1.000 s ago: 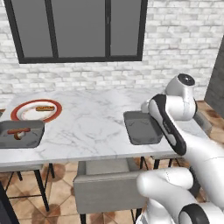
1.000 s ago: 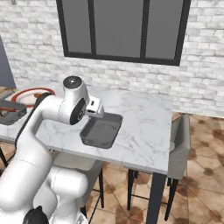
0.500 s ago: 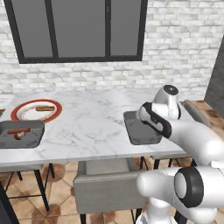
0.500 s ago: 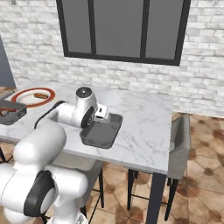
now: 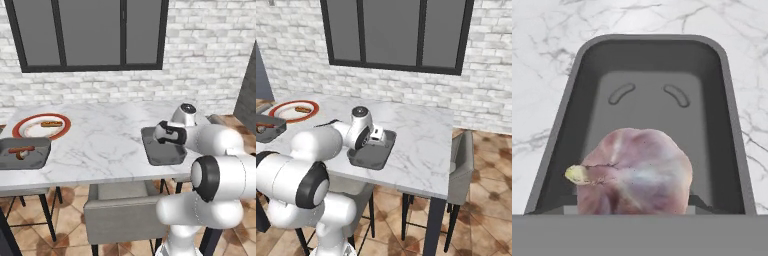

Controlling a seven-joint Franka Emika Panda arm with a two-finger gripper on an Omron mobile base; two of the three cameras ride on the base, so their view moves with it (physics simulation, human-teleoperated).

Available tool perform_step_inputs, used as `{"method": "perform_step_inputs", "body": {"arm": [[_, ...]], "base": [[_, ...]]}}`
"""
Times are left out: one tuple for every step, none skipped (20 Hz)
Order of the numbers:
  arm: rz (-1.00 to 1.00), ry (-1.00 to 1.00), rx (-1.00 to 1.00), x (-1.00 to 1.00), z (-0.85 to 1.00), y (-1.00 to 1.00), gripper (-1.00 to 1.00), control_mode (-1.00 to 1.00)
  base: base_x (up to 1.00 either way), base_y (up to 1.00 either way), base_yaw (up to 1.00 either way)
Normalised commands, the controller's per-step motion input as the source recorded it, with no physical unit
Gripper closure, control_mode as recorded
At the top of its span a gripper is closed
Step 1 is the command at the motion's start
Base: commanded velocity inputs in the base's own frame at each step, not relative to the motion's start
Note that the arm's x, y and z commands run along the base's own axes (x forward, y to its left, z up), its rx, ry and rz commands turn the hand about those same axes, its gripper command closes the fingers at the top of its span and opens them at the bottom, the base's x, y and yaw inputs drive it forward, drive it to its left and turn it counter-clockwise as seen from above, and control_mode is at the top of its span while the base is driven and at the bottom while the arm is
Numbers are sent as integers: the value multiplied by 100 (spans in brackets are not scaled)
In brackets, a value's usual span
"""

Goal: Place one cooked food and one vegetable from the large plate to each tupperware container.

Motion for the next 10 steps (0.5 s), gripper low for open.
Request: {"method": "perform_step_inputs", "body": {"arm": [[0, 8, -4, 19, -47, 0, 100, -100], [0, 8, -5, 22, -46, 0, 100, -100], [0, 6, -8, 21, -43, 0, 100, -100], [0, 7, -6, 23, -43, 0, 100, -100], [0, 5, -5, 22, -42, 0, 100, -100], [0, 5, -5, 25, -42, 0, 100, -100], [0, 5, -3, 24, -39, 0, 100, -100], [0, 4, -2, 18, -38, 0, 100, -100], [0, 4, -1, 15, -38, 0, 100, -100], [0, 1, 0, 0, -36, 0, 100, -100]], "base": [[0, 0, 0], [0, 0, 0], [0, 0, 0], [0, 0, 0], [0, 0, 0], [0, 0, 0], [0, 0, 0], [0, 0, 0], [0, 0, 0], [0, 0, 0]]}}
